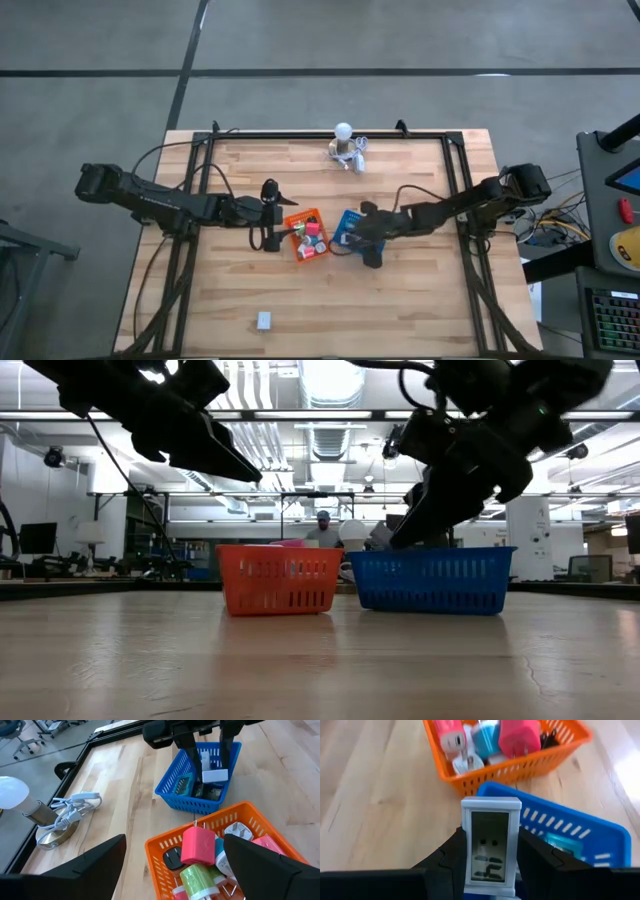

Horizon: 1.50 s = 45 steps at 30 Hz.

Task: Pick & Place Office items
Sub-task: Put the white digital timer into the blue bin, then put the white charger adapter into the orange bin

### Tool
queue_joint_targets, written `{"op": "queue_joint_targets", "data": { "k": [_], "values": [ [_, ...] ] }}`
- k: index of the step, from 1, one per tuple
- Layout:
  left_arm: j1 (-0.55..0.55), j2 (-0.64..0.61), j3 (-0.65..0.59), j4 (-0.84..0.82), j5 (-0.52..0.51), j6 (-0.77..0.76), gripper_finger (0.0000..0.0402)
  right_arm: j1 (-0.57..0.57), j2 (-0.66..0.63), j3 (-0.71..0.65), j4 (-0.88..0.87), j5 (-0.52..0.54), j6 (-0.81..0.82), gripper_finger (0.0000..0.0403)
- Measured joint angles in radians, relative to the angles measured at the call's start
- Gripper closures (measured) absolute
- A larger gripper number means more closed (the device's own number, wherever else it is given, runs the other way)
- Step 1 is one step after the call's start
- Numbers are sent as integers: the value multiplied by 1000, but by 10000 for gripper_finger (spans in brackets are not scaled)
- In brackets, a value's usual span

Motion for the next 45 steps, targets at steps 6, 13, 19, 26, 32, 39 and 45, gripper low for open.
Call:
{"op": "queue_joint_targets", "data": {
  "k": [6,13,19,26,32,39,45],
  "values": [
    [0,0,0,-3,0,0,65,0,0,138,-309,-3,2,275],
    [0,0,0,-4,0,11,65,-16,0,206,-452,-27,17,275],
    [0,0,0,-4,0,11,65,-44,12,181,-449,-30,29,275],
    [0,0,0,-8,0,11,65,-53,19,175,-446,-29,34,275],
    [0,0,0,-8,-1,11,65,-53,19,175,-445,-29,54,239],
    [0,0,0,-8,0,11,65,-51,19,175,-443,-28,60,146],
    [0,0,0,-8,-1,11,65,-51,15,175,-421,-19,66,127]
  ]
}}
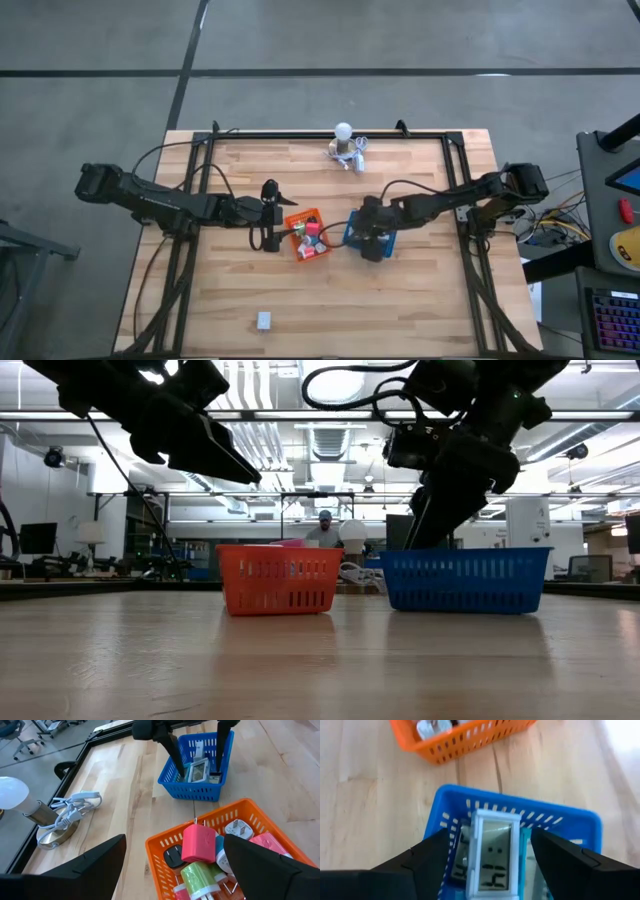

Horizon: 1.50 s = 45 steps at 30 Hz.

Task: Pick & Place Office items
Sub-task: Put the white charger adapter into the orange bin

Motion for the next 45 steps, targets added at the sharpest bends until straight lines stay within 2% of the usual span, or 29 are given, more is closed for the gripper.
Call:
{"op": "queue_joint_targets", "data": {
  "k": [8,17,21,25,30,33,41,45],
  "values": [
    [0,0,0,0,0,0,65,44,-49,-1,127,128,-85,132],
    [0,-1,0,-7,2,-8,65,137,-151,-110,679,123,-326,142],
    [-9,-9,-2,-55,37,-59,65,158,-195,-198,835,117,-363,140],
    [-37,-20,-29,-123,95,-119,65,167,-237,-289,901,124,-339,142],
    [-90,-20,-52,-230,318,-192,65,168,-290,-373,926,142,-296,142],
    [-148,-21,-63,-251,381,-233,65,171,-314,-399,926,153,-293,143],
    [-355,-19,-51,-279,375,-197,65,171,-328,-411,921,155,-291,142],
    [-459,-19,-16,-335,279,-114,64,171,-328,-411,919,171,-292,142]
  ]
}}
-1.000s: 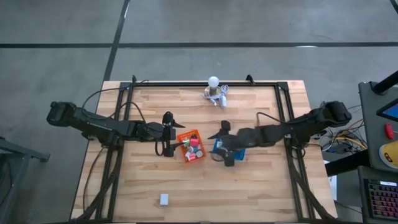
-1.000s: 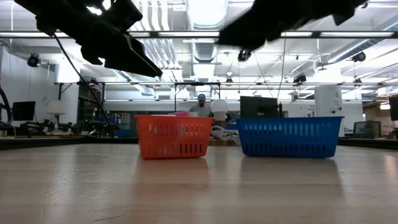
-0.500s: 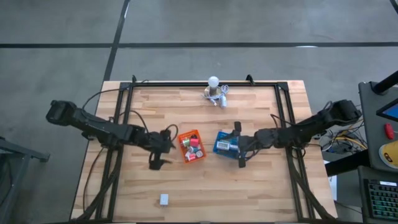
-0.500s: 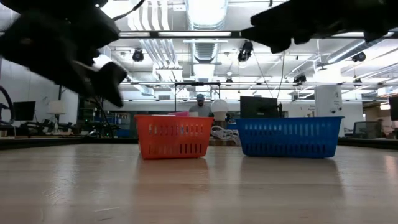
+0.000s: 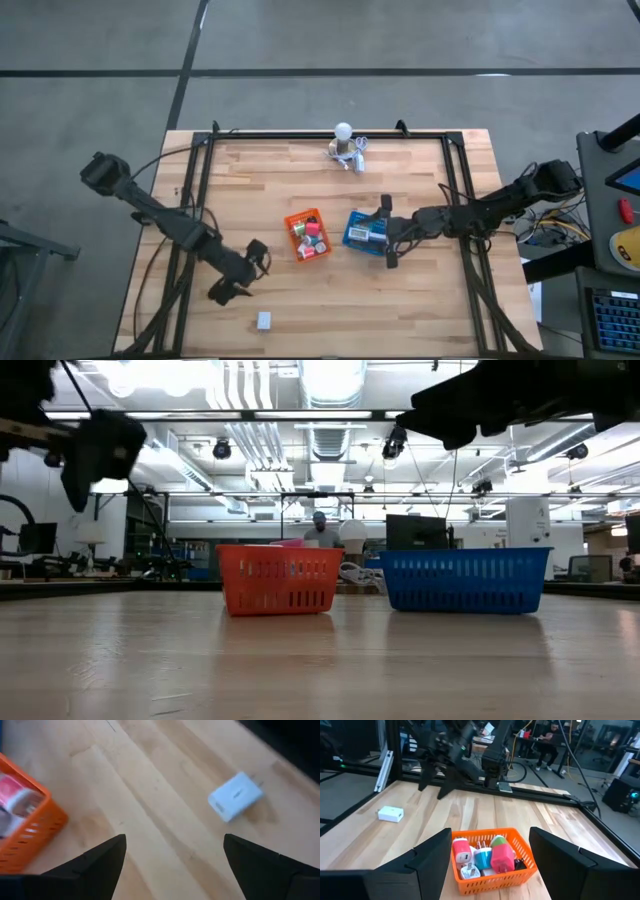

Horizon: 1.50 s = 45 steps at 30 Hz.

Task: Pick & Place Office items
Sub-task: Put the white charger adapter into the orange bin

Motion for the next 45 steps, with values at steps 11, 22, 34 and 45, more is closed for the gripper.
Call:
{"op": "queue_joint_targets", "data": {
  "k": [11,22,34,45],
  "values": [
    [-118,244,228,-361,-141,290,64,0,0,0,-7,10,5,143],
    [-157,564,594,-592,-135,401,64,0,1,0,-43,9,25,142],
    [-207,611,659,-535,-48,484,64,3,1,0,-81,-2,20,142],
    [-213,695,658,-515,-34,588,64,4,1,0,-84,-1,19,142]
  ]
}}
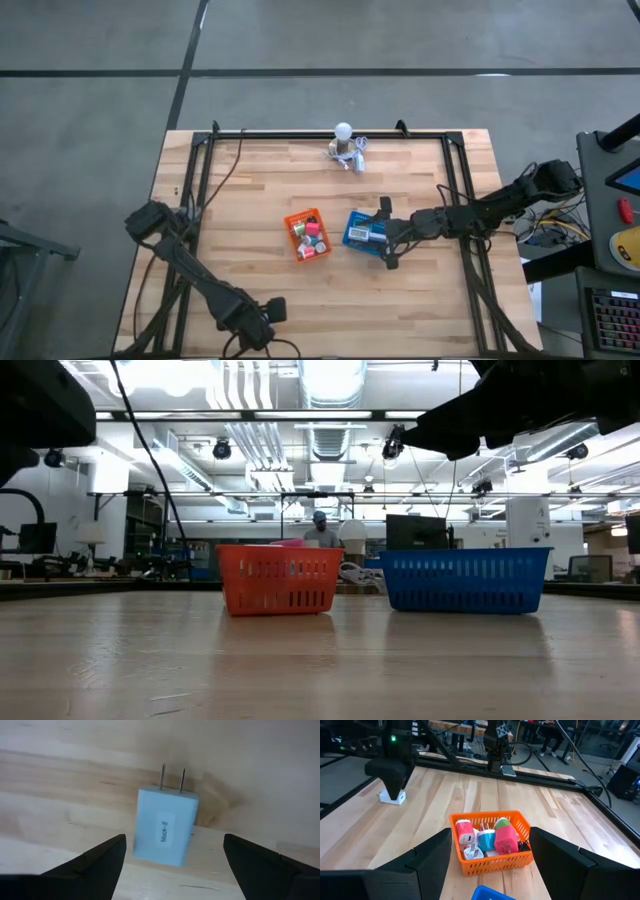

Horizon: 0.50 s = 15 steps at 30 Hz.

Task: Pick & Place Office items
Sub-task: Put the white charger adapter into the orange bin

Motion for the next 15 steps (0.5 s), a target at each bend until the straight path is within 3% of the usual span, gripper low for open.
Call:
{"op": "queue_joint_targets", "data": {
  "k": [15],
  "values": [
    [7,37,0,96,10,68,64,0,0,0,-1,7,3,143]
  ]
}}
